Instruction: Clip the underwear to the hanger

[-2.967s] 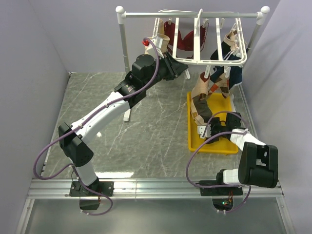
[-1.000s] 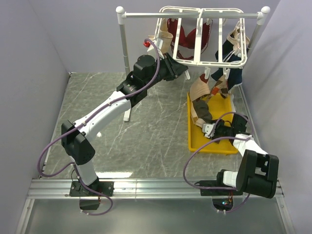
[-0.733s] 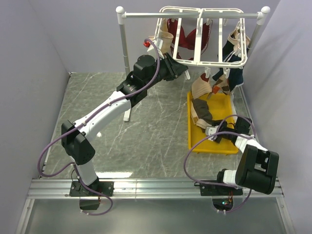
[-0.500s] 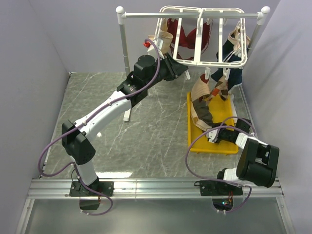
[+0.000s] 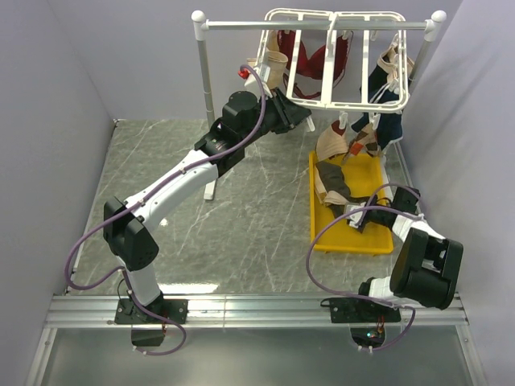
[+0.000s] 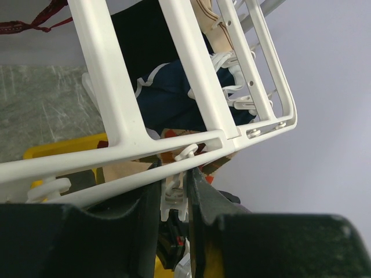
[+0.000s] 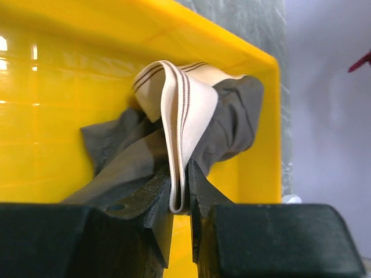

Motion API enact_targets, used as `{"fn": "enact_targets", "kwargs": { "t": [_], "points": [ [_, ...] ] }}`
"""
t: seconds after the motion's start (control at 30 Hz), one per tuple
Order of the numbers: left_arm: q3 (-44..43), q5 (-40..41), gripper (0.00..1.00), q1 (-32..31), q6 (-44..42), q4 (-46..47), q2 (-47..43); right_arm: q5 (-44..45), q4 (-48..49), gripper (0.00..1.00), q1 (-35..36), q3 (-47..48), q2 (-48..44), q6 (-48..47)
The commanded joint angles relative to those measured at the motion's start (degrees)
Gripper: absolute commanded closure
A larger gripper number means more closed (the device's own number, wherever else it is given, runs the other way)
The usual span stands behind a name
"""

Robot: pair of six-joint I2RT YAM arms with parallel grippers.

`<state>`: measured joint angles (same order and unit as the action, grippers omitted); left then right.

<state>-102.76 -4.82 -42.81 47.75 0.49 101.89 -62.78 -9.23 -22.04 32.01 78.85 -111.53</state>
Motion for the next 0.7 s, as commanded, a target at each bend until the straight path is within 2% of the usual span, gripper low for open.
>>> {"fn": "enact_targets", "kwargs": {
  "t": [0.0, 0.23, 0.5, 0.67],
  "points": [
    [-0.95, -3.53, 1.0, -0.44, 0.51, -0.93, 0.59, -2.78, -3.4, 0.79, -0.55, 3.06, -0.89, 0.0],
    [-0.51, -3.36, 1.0, -0.35, -0.02, -0.93, -0.02, -0.76, -9.21, 0.73, -2.47, 6.48, 1.57, -3.52],
    [-1.12, -3.88, 1.0, -0.26, 0.42, -0.84, 0.77, -1.73, -16.33, 0.72, -4.32, 9.47, 2.45, -7.21],
    [-1.3, -3.71, 1.0, -0.26, 0.15, -1.02, 0.77, -2.17, -22.49, 0.66, -4.59, 10.79, 2.62, -9.94]
  ]
}}
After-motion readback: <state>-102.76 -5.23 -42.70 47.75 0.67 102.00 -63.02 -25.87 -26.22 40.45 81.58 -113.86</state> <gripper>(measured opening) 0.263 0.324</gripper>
